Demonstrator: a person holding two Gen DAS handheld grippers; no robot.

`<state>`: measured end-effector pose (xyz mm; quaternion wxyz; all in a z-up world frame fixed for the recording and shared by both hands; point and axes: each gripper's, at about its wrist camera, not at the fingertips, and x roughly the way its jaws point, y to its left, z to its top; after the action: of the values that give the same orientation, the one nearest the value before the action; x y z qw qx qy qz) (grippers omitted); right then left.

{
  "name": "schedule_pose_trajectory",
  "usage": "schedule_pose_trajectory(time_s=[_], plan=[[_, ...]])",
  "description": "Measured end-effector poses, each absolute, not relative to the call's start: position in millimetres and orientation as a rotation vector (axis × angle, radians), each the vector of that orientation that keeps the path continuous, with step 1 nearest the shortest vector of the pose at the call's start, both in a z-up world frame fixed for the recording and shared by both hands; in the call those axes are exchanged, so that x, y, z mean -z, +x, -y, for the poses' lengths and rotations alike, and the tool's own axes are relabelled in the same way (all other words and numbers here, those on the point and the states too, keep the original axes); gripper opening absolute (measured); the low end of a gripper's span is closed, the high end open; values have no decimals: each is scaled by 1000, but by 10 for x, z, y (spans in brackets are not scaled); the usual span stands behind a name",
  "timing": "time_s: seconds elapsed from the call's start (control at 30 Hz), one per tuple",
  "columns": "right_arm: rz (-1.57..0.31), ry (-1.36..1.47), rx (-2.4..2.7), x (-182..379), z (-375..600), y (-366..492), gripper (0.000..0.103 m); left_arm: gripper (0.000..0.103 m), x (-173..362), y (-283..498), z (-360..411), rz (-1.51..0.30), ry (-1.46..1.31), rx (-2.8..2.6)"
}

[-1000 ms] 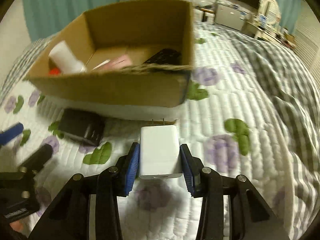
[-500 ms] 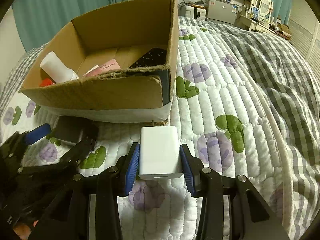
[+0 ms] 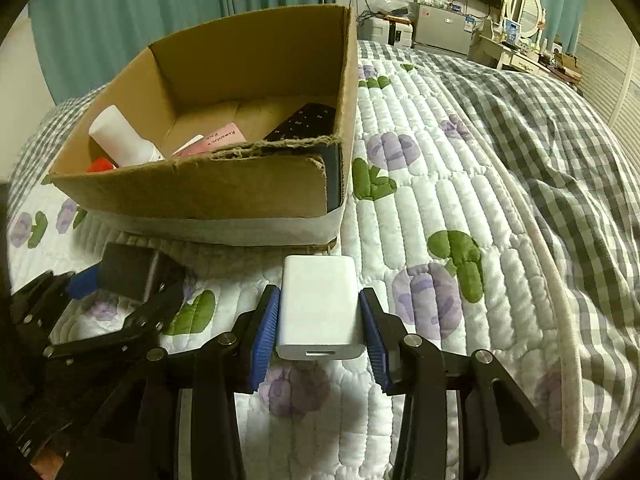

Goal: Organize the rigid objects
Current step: 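Grasp the black power adapter with the left gripper while the right grasps the white charger, then drop the adapter into the box with the left gripper while the right drops the white charger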

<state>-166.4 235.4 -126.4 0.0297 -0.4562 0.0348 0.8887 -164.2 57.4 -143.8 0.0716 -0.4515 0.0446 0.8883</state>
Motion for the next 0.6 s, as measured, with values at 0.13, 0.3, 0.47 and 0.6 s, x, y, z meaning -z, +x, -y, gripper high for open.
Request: schedule_pose_trajectory(time_s=[0.13, 0.3, 0.47, 0.6], plan=[[-102, -1373, -2788, 1111, -2312, -1556, 40, 70, 1316, -1444, -628, -196, -1321, -2668], [-82, -1310, -2834, 861, -2274, -1414, 40, 70, 1061, -1294, -584, -169, -1255, -2682], [-69, -1243, -2871, 580, -2246, -1227, 40, 70, 720, -1151, -603, -160, -1180, -2713], [-56, -1180, -2907, 310, -2239, -1112, 40, 70, 426, -1077, -571, -177, -1104, -2758]])
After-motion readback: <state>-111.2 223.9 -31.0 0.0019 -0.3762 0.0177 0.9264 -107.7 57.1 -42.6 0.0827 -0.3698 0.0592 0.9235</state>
